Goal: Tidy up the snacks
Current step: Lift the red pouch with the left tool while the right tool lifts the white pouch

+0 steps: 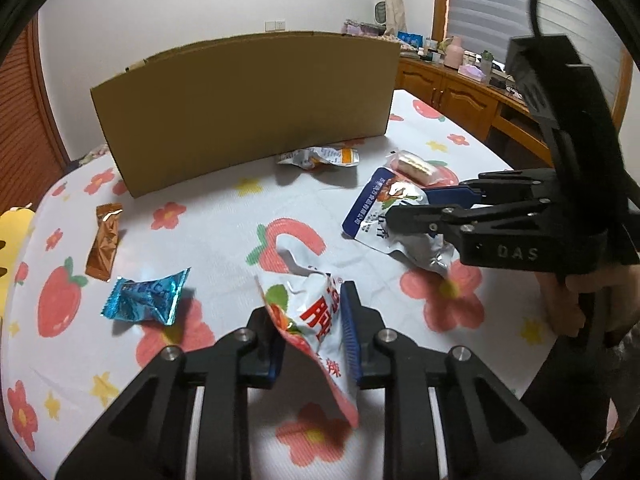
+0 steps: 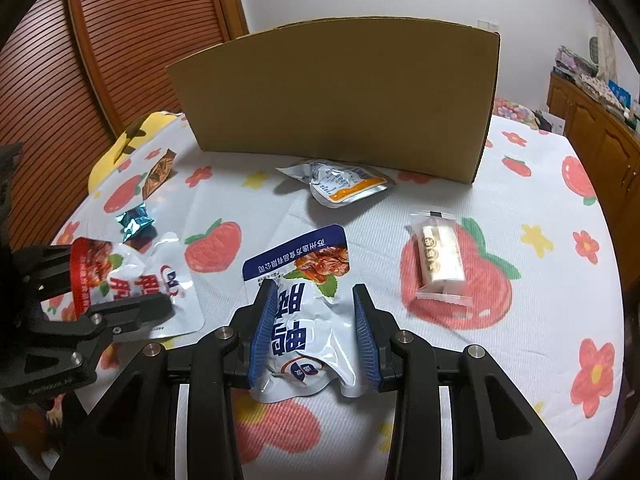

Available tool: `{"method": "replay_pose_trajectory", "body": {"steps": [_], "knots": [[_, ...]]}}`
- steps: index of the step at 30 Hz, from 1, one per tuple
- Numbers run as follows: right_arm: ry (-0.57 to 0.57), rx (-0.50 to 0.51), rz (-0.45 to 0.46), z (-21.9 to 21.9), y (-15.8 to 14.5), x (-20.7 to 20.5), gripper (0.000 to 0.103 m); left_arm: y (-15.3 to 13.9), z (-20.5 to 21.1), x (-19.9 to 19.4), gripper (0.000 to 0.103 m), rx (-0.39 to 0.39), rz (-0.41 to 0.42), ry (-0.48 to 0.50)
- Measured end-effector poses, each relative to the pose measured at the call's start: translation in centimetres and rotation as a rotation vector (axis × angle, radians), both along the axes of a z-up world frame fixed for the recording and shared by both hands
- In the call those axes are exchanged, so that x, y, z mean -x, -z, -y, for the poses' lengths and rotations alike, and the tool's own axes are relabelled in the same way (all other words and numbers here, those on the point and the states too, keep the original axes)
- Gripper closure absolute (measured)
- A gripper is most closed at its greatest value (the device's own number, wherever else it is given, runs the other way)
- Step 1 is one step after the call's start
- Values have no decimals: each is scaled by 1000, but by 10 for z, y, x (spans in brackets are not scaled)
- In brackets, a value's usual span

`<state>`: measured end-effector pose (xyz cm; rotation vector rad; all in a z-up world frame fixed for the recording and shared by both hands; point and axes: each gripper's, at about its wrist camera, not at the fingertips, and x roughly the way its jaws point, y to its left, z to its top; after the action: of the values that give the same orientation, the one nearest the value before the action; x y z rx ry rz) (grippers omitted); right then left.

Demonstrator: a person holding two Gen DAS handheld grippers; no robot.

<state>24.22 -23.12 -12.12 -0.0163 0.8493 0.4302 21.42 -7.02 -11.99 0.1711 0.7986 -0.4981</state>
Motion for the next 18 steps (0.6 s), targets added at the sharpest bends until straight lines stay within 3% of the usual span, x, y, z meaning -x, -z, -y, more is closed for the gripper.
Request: {"method": "replay_pose_trajectory", "body": {"steps": [18], "knots": [[-1,-19,45,1,-4,6,66,-22,-14,-1,80,66,43,-71]]}}
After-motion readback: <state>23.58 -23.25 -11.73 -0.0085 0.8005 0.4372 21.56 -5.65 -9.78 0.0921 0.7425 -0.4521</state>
